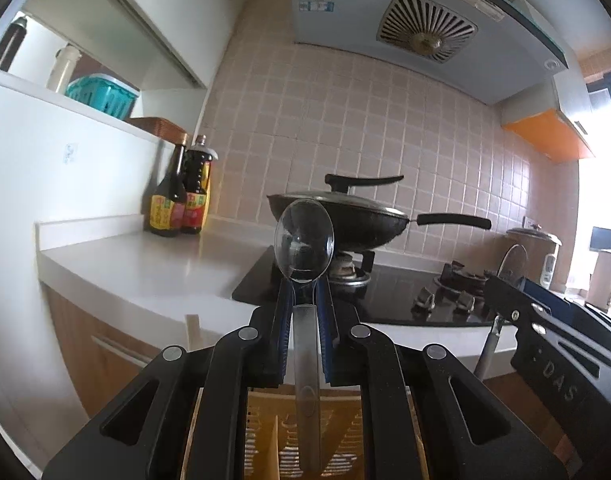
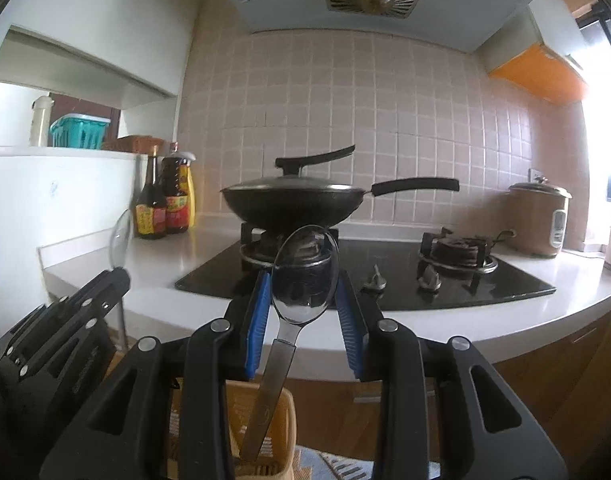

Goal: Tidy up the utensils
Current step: 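Lift the spoons with both tools and release them into the caddy, then lower the left tool onto a wooden chopstick and close its fingers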

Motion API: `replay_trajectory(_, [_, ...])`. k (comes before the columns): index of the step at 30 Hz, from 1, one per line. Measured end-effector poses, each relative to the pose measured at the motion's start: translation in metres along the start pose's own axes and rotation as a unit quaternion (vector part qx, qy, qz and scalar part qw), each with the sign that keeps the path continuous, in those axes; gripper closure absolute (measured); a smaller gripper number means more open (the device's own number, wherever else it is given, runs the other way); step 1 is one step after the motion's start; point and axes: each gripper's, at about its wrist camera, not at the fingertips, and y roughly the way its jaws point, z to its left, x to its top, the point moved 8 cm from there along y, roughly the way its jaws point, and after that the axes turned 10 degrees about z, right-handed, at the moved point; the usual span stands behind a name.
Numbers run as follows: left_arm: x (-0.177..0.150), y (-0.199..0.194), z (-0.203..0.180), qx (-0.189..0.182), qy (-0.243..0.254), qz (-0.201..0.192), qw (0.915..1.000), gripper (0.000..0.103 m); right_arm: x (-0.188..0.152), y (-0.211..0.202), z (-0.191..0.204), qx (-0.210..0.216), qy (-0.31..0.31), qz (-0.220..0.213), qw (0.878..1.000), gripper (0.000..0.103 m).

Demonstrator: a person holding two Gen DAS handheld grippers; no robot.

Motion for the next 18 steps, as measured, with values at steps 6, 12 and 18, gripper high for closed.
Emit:
replay_trajectory(6, [0.001,-0.018,0.004,-0.025,0.004,0.016,0.9995,0.077,-0.01,-0.011,0.003,0.051,0.004,0.04,0.998,0.046])
replay_trajectory(12, [0.013,-0.045,0.012,-0.065,-0.011,0.041,0.9969,0.073,-0.01,-0.034,-0.009,0.095,0.053,0.078,0.991,0.031])
replay_trajectory(18, [0.023,-0.081,0.023,-0.105,-0.023,0.107,0.9885,0.066,-0.013,-0.058,-0.027,0.128,0.108,0.156,0.973,0.031])
